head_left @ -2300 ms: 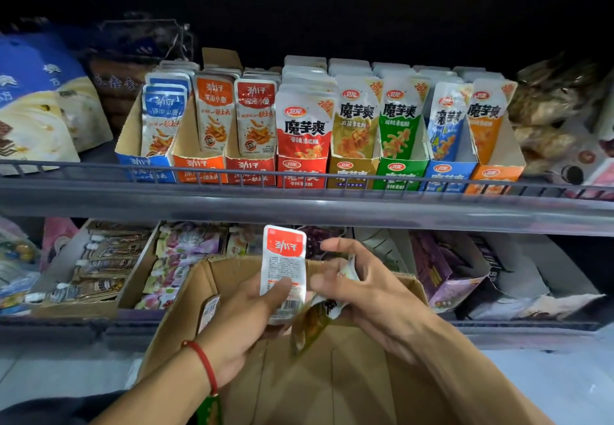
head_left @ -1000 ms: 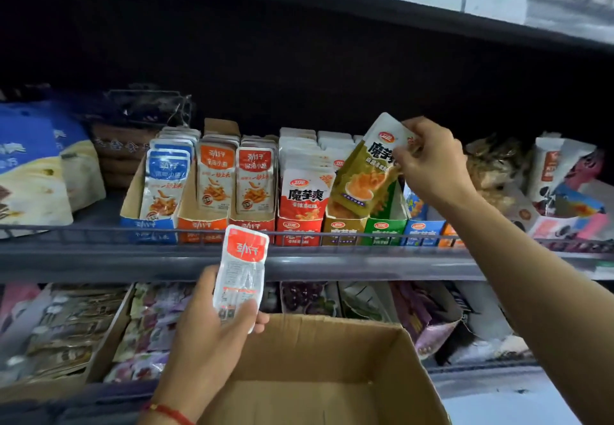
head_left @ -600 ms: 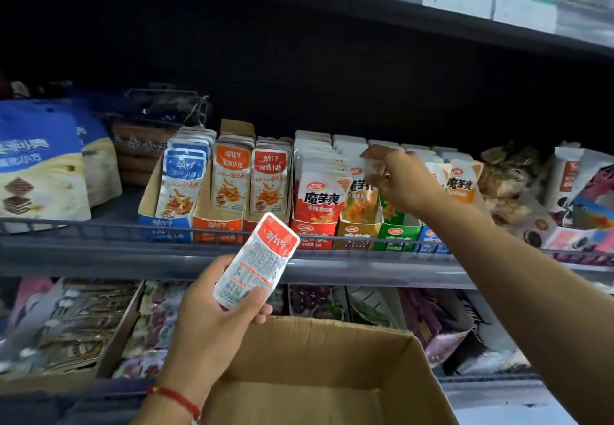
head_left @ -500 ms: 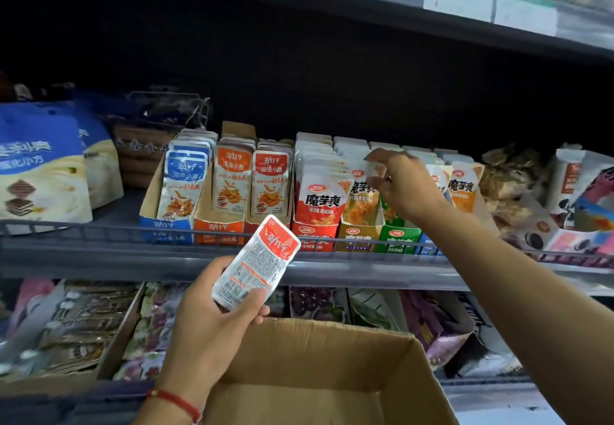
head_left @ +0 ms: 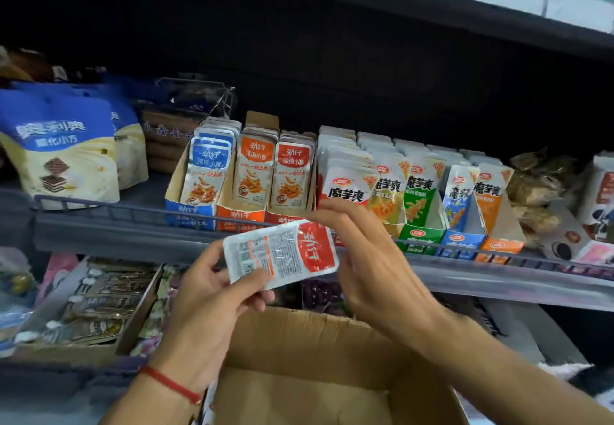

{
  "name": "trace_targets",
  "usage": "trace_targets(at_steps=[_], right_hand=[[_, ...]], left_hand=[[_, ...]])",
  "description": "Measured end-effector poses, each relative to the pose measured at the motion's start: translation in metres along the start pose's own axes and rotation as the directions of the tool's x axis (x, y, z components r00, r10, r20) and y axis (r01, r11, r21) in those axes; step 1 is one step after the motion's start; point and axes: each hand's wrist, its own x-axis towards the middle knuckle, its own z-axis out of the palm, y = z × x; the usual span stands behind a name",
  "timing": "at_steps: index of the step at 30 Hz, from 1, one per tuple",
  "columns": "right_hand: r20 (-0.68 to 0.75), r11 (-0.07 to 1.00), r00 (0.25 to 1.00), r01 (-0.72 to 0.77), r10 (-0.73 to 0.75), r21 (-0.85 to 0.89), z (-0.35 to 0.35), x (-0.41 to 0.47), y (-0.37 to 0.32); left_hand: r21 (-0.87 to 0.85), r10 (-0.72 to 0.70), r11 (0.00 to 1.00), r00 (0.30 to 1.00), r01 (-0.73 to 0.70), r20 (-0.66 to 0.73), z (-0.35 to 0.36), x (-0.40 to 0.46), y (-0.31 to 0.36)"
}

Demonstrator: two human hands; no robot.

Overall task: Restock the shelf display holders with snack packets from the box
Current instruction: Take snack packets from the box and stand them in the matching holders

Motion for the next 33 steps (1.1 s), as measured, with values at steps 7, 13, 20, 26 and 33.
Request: trace_targets(at_steps=[7, 13, 20, 26, 33], right_hand=[[0.120, 0.989, 0.982, 0.148, -0.146, -0.009, -0.009, 0.030, 0.013], [-0.067, 0.997, 0.996, -0.065, 0.062, -0.043, -0.049, 0.095, 0.004], [0.166, 0.895, 0.922, -0.278, 0.351, -0.348, -0.041, 0.186, 0.035], [0.266, 0.836, 0.838, -0.338, 0.477, -0.432, -0.008, 0.212, 0.041], [0.218, 0.807, 0.821, -0.403, 0.527, -0.431, 0.004, 0.214, 0.050]], left_hand=[[-0.271, -0.173, 0.944, 0.982, 0.186, 0.070, -0.012, 0.005, 0.019], [-0.243, -0.077, 0.968, 0.997, 0.070, -0.021, -0.019, 0.010, 0.034], [-0.162, -0.085, 0.985, 0.991, 0.067, -0.106, -0.025, 0.017, 0.029], [-0.133, -0.071, 0.990, 0.990, 0.055, -0.120, -0.031, 0.021, 0.028], [-0.088, -0.062, 0.995, 0.988, 0.050, -0.138, -0.035, 0.025, 0.027]])
